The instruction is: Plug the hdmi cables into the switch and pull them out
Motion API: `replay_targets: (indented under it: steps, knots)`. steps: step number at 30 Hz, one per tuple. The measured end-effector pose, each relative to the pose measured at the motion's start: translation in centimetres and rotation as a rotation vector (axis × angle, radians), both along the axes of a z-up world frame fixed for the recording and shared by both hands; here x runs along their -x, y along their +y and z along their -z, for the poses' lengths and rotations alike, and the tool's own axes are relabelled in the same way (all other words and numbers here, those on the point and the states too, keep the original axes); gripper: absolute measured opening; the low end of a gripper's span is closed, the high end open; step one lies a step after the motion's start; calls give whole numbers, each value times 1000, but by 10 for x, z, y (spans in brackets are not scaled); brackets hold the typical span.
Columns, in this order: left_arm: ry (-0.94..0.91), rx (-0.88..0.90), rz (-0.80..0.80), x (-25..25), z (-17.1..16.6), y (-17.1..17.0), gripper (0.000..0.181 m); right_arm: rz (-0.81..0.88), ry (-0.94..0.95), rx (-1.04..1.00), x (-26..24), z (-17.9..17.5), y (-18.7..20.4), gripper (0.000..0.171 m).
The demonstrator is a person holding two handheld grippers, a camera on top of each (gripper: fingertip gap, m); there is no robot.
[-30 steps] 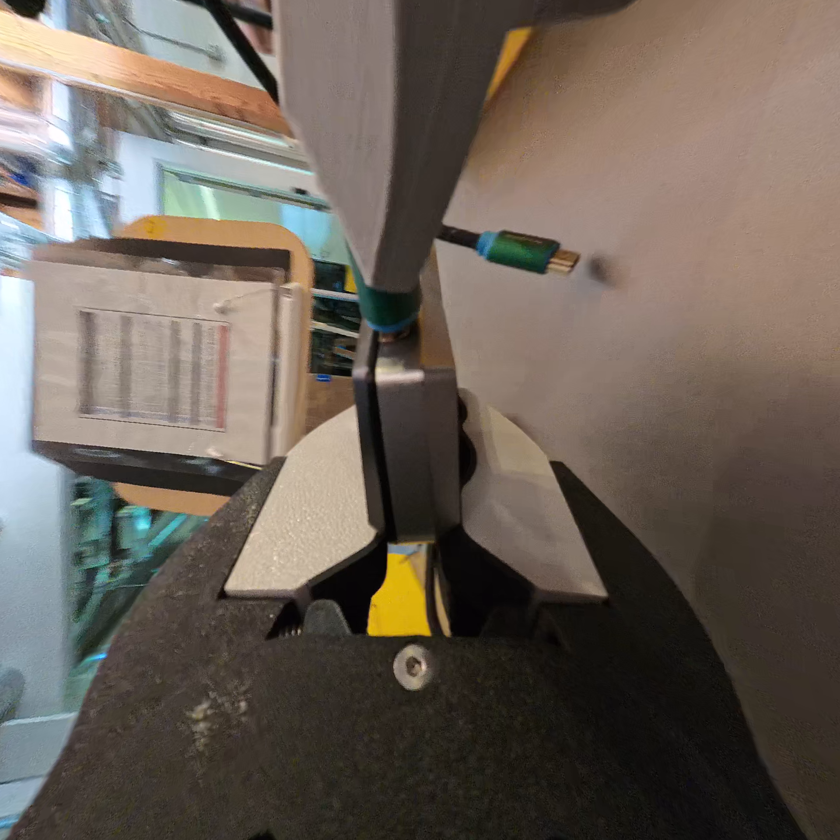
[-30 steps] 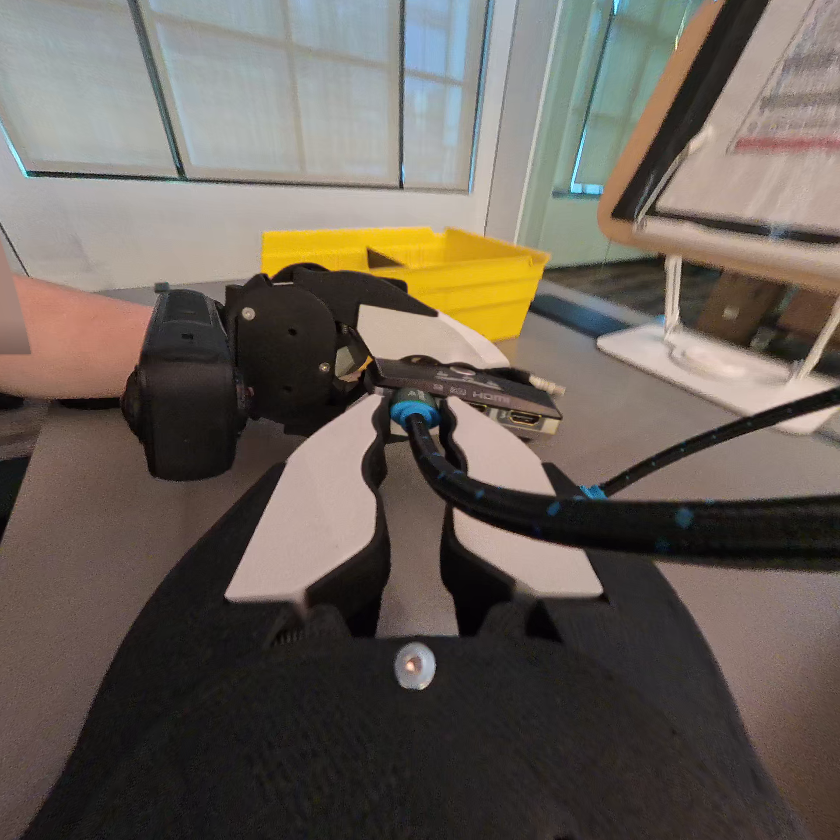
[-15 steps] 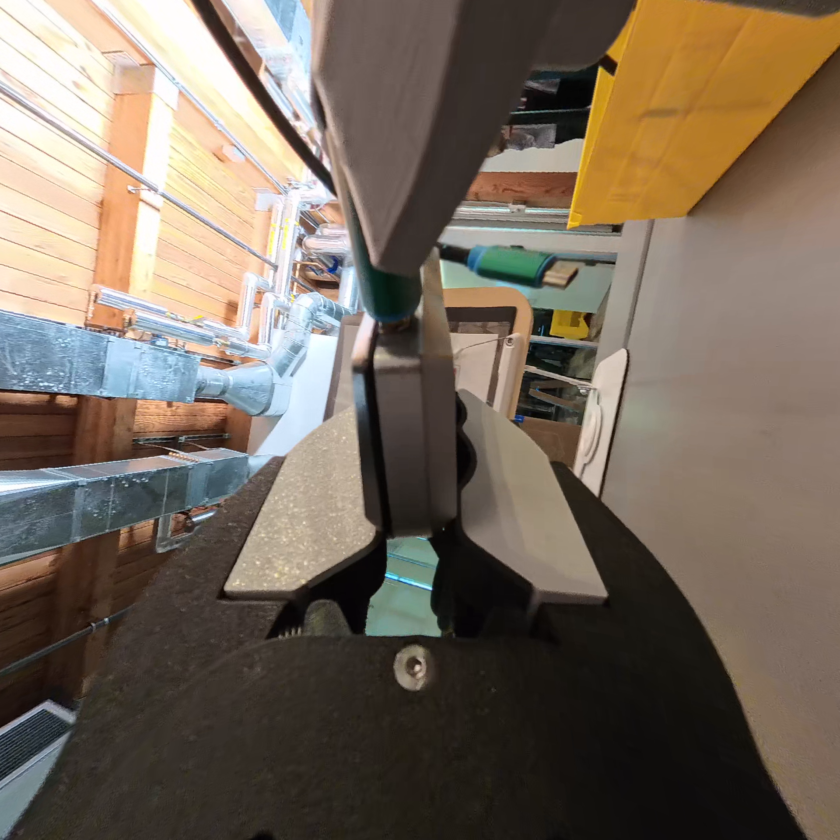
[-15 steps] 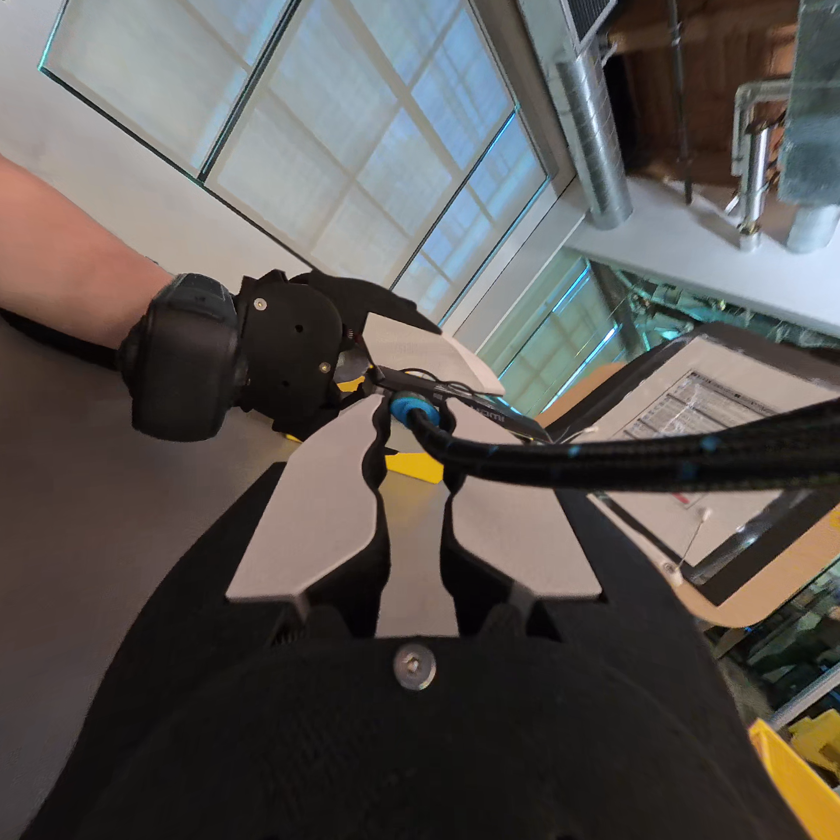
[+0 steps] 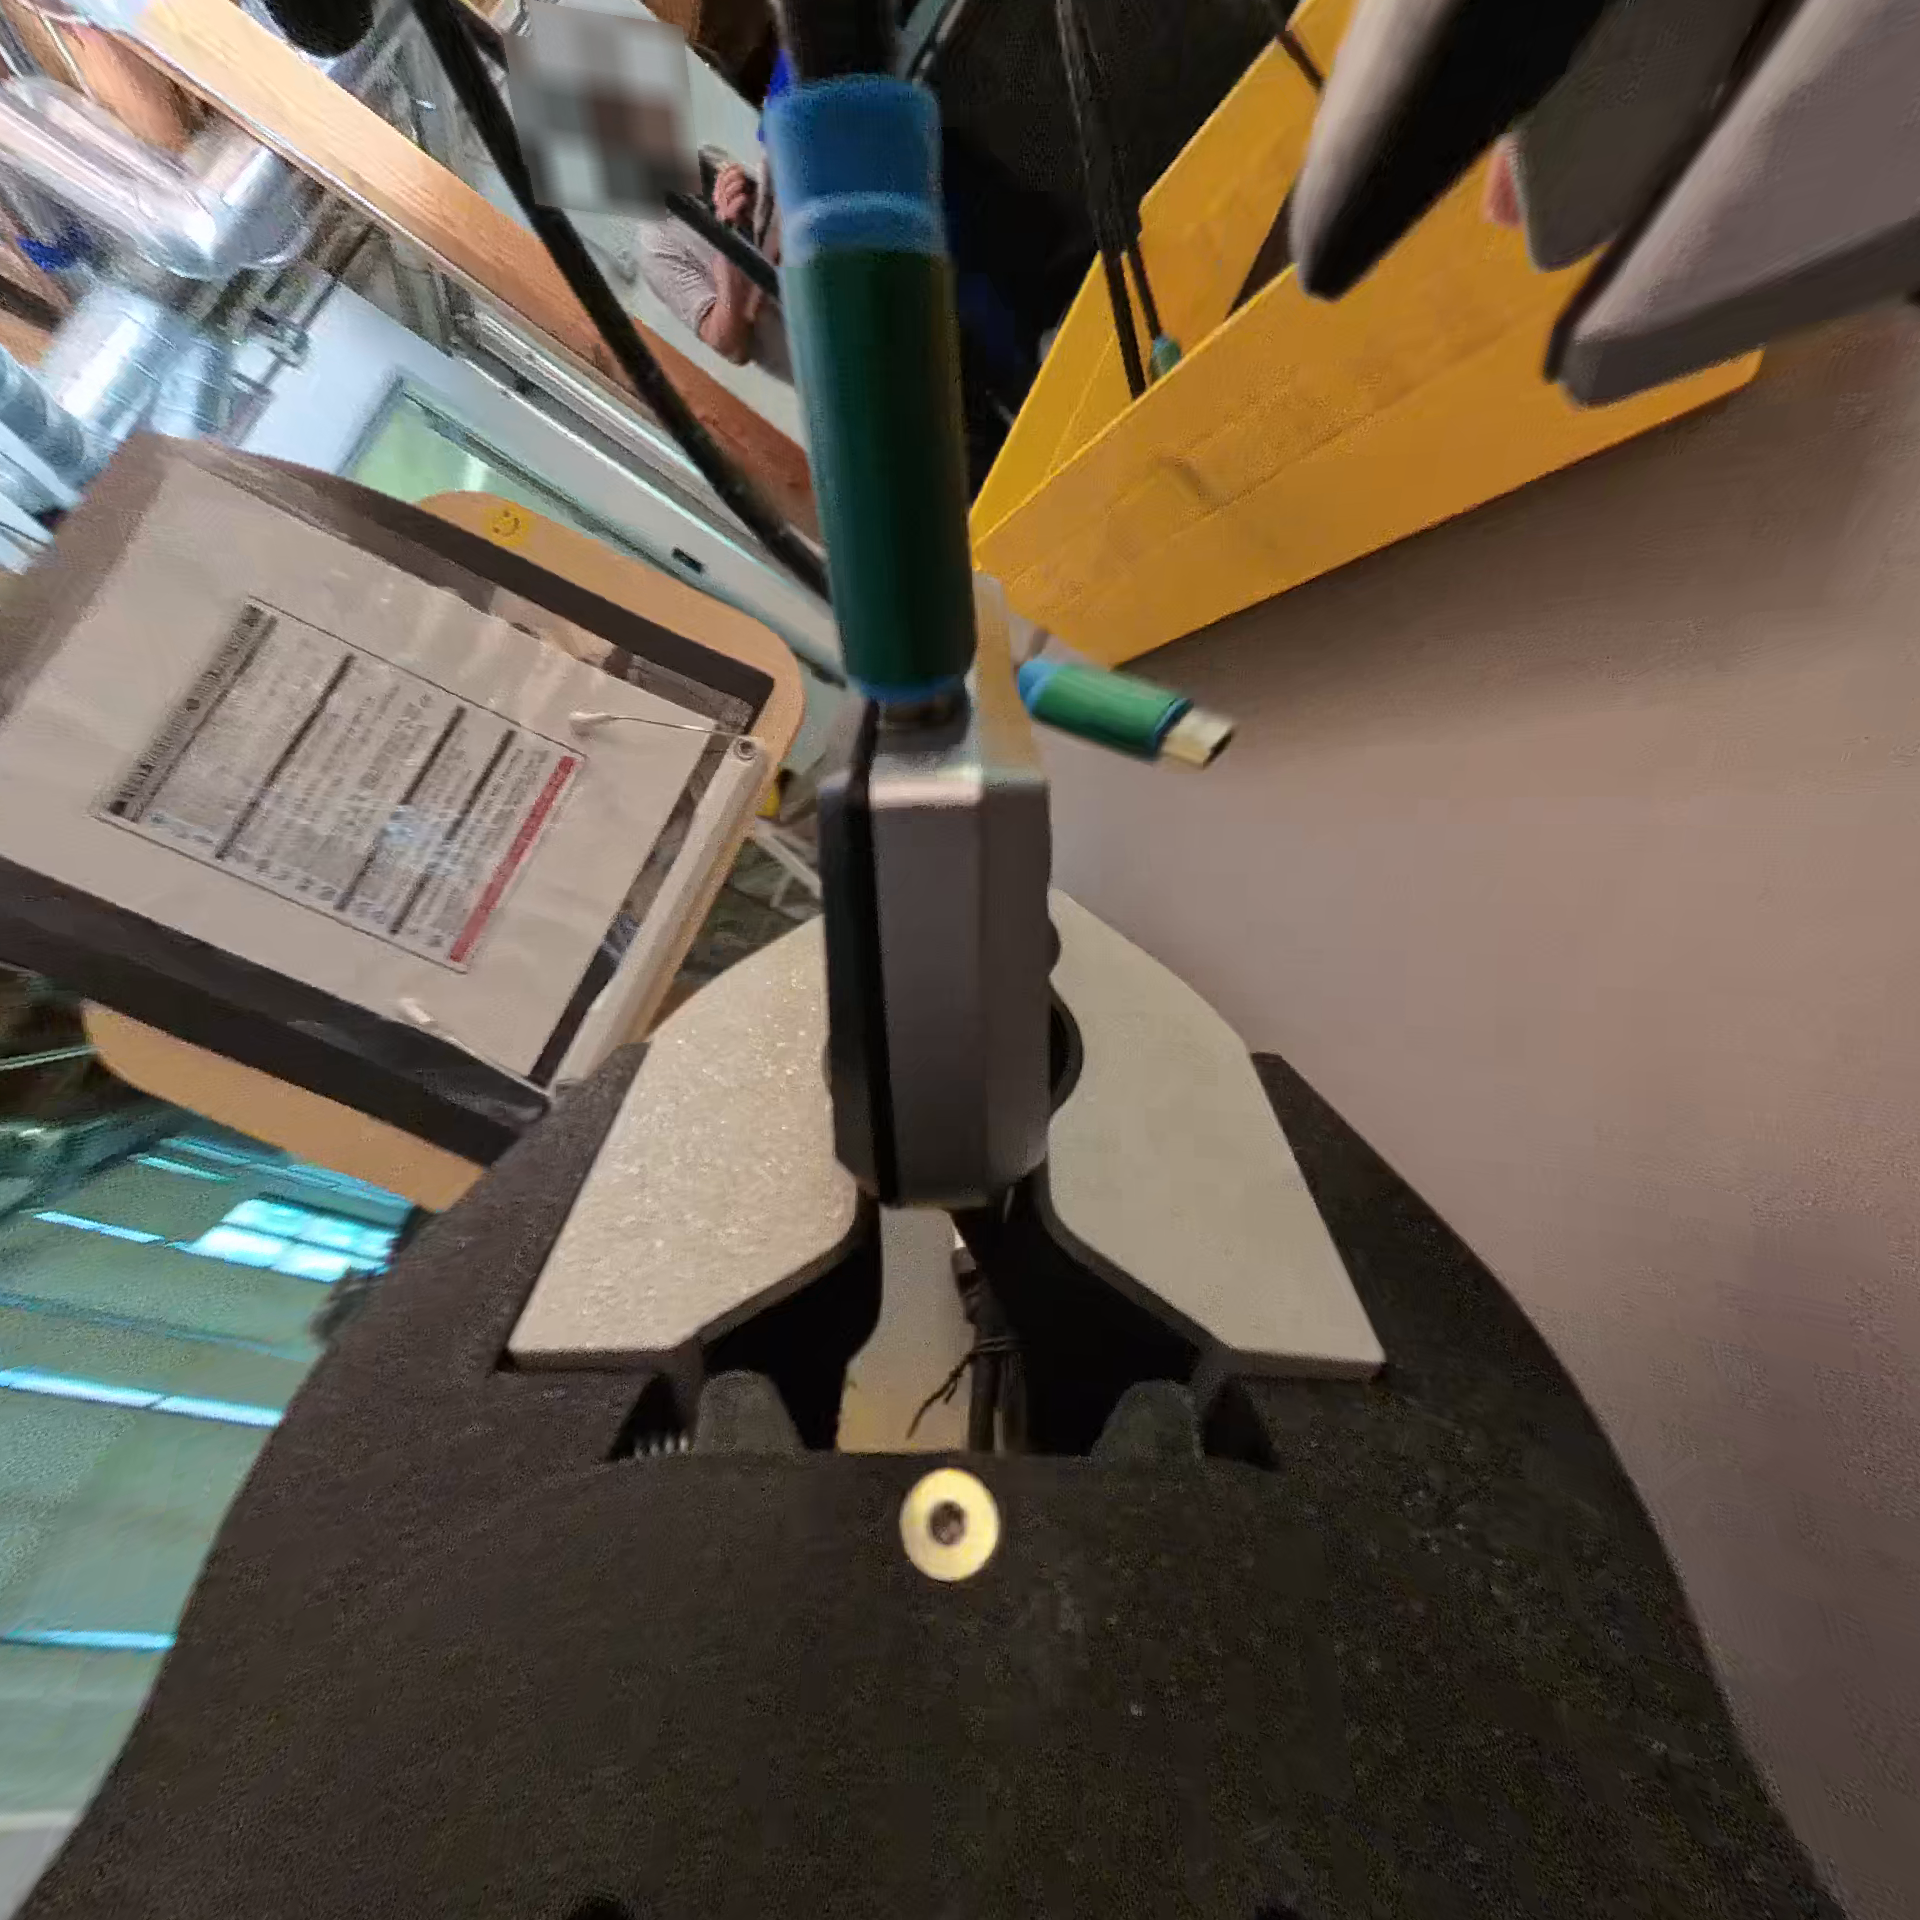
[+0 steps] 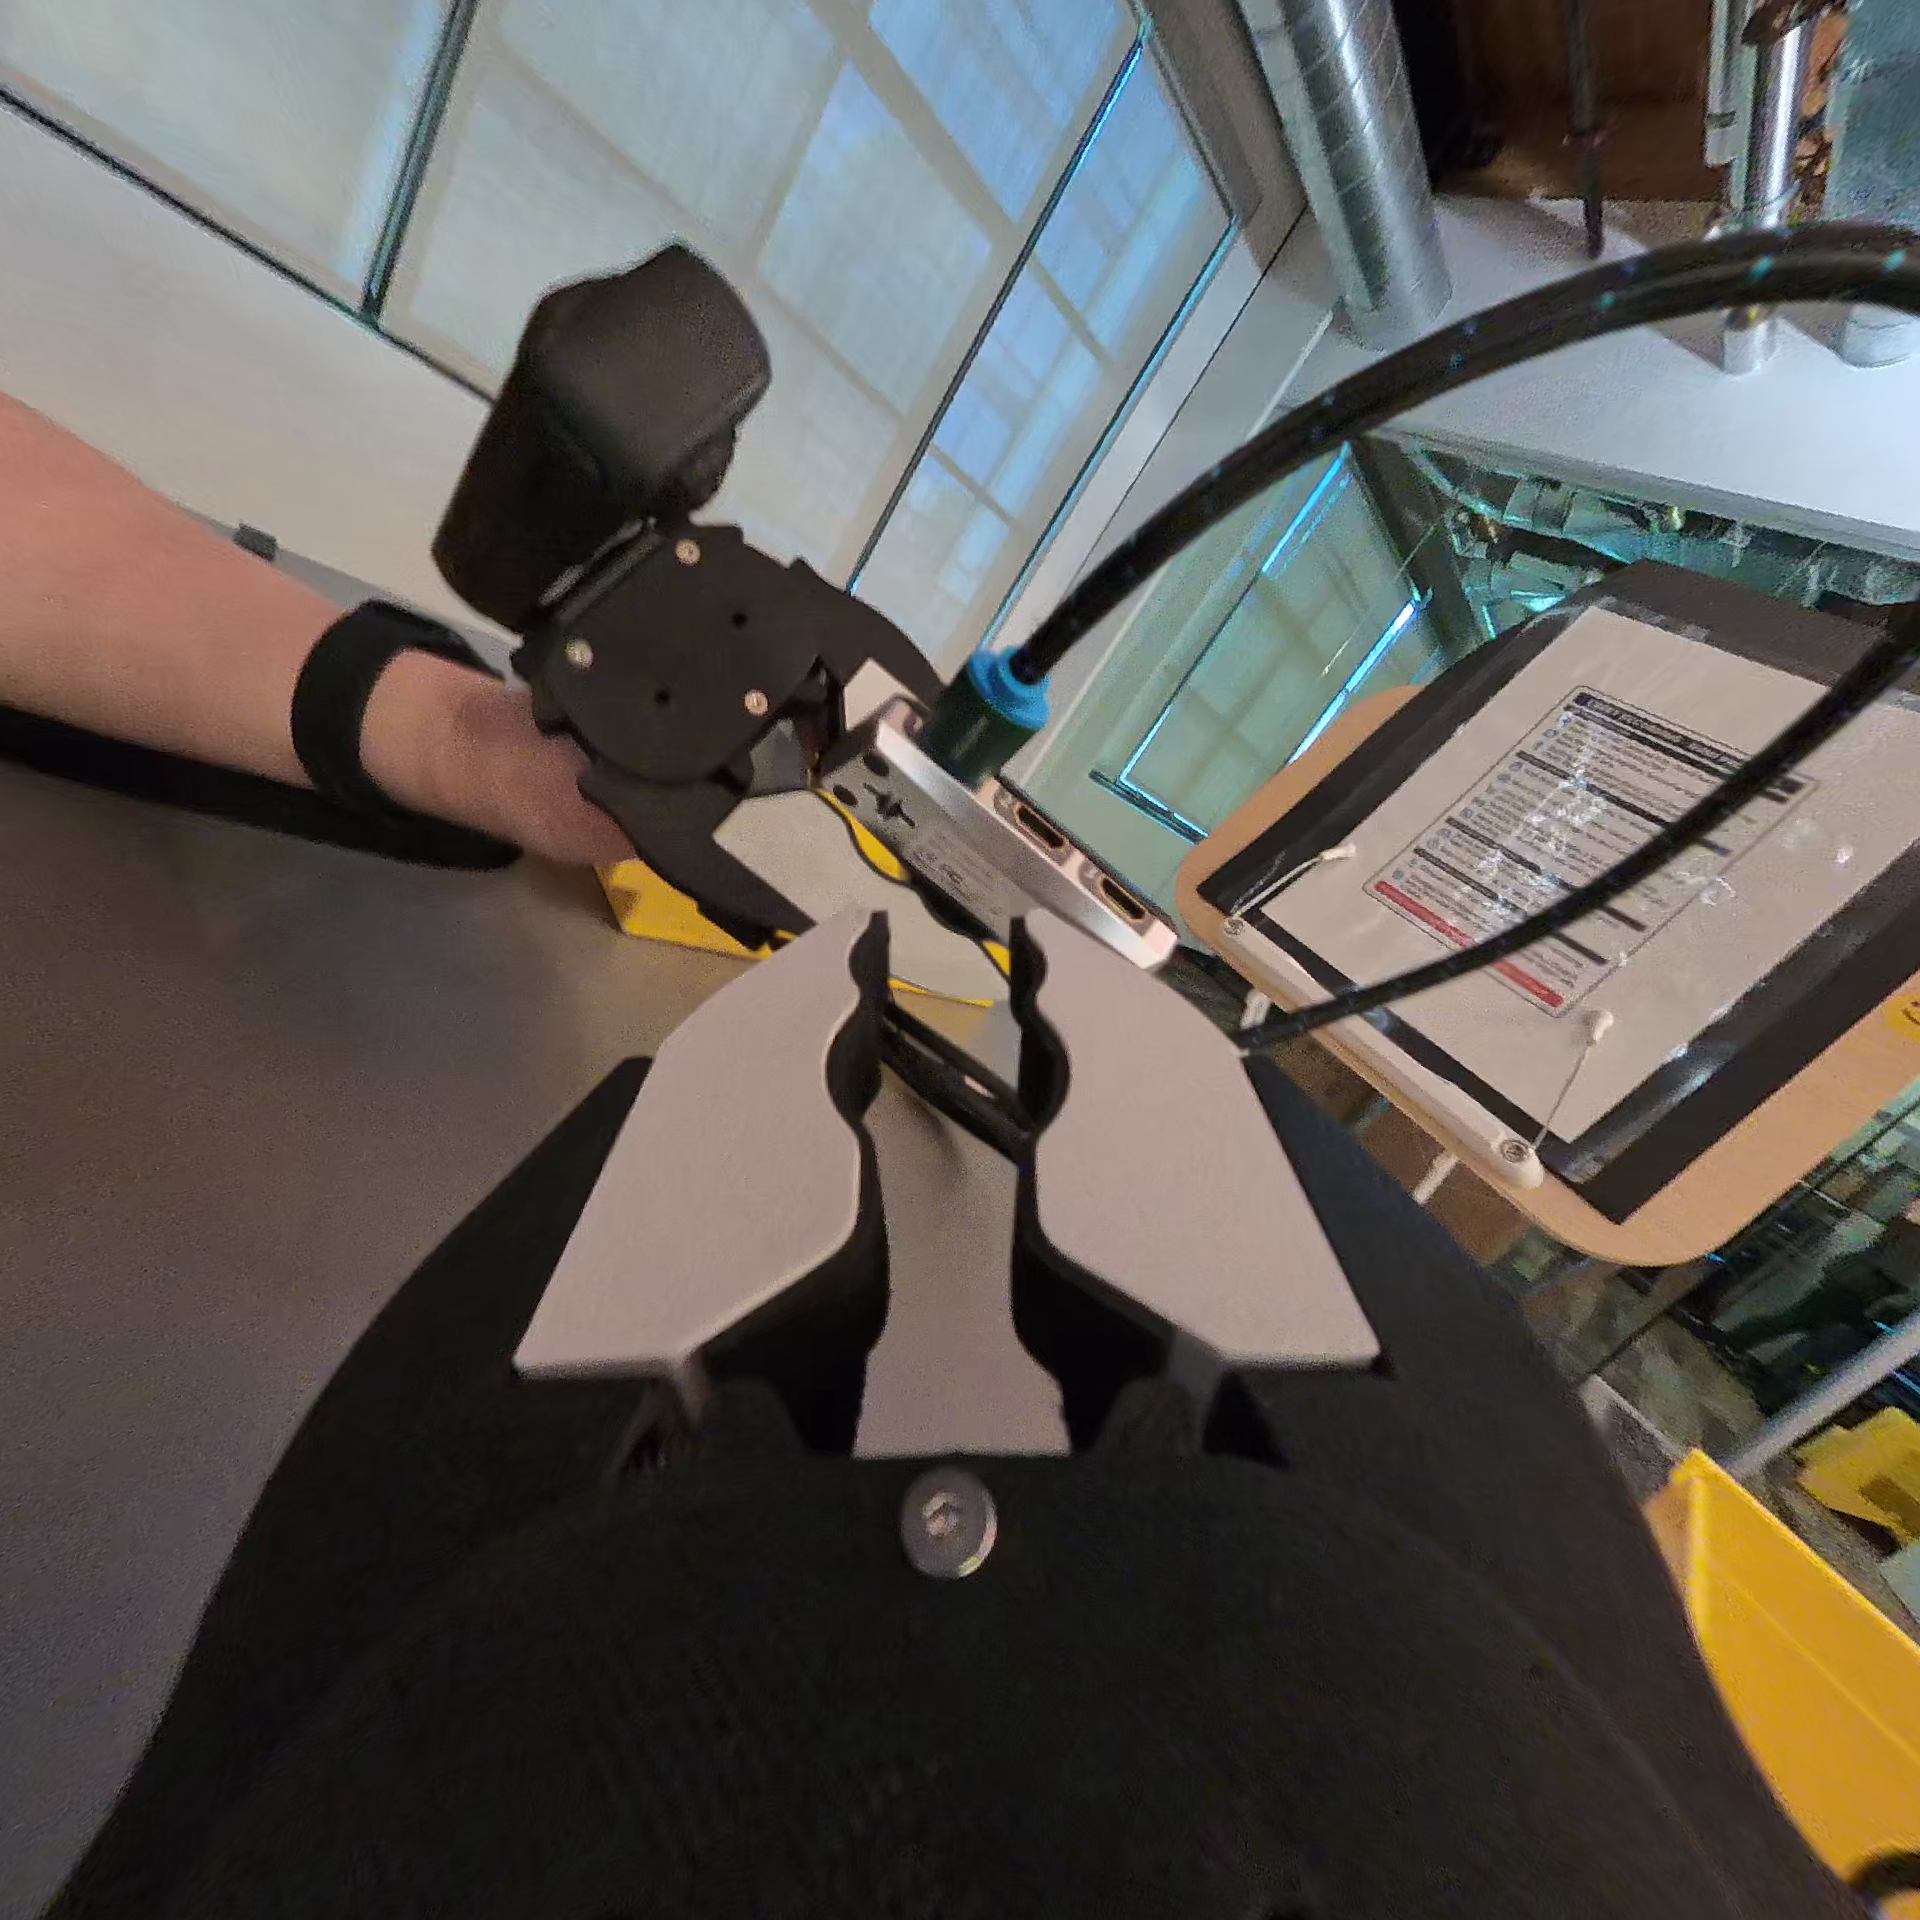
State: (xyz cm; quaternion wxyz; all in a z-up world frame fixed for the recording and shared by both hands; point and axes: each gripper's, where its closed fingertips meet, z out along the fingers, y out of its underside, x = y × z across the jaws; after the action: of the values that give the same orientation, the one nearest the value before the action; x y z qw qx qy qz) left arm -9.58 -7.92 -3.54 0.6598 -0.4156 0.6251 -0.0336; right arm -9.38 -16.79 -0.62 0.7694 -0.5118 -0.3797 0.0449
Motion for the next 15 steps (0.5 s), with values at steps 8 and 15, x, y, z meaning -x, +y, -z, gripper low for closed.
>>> replay_targets:
  steps: [8,15]
  knots:
    - [66,32,171,-5,11,-21,23,75,-544,-56,12,0,12,39]
    - [102,-16,232,-8,17,-36,23,52,-742,-55,13,8,27,37]
